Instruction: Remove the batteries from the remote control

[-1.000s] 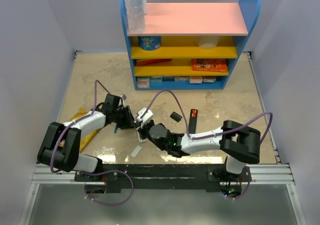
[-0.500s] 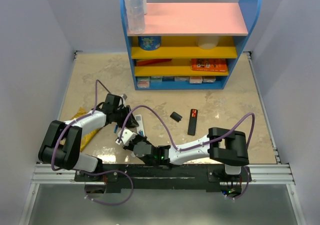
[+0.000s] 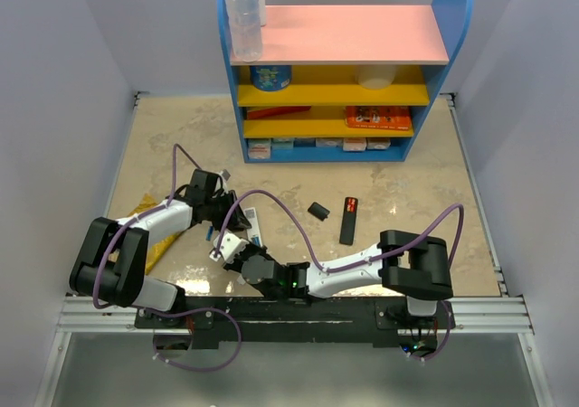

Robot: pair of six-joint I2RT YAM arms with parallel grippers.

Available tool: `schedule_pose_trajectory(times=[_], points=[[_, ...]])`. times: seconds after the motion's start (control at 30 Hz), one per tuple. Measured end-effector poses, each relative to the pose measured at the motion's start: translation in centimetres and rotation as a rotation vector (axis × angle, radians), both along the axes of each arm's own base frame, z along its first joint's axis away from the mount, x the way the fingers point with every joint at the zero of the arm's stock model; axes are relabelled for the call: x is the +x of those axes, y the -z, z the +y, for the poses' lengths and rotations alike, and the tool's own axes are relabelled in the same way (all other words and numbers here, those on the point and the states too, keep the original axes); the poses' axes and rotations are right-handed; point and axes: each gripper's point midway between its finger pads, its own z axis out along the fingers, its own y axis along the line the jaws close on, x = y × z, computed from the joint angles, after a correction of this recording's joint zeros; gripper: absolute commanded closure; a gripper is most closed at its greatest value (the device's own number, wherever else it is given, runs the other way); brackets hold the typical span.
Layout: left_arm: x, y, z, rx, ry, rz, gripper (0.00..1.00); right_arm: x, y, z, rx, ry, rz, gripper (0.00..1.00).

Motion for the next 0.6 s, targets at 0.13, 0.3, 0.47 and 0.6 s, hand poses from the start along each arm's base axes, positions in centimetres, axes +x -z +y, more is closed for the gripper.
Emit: schedule_pose_trajectory(times=[0.13, 0.3, 0.47, 0.6], points=[[0.0, 0.0, 0.0, 0.000, 0.000, 0.000, 0.65, 0.0, -0.1, 0.0, 0.000, -0.002, 0.002, 1.00], [0.0, 0.0, 0.0, 0.000, 0.000, -0.001, 0.65, -0.1, -0.9, -0.2, 0.012, -0.003, 0.006, 1.00], [0.1, 0.0, 0.0, 0.000, -0.001, -0.002, 0.65, -0.1, -1.7, -0.3, 0.030, -0.001, 0.006, 1.00], [0.1, 0.0, 0.0, -0.001, -0.001, -0.003, 0.65, 0.1, -1.8, -0.4, 0.034, 0.002, 0.008, 1.00]])
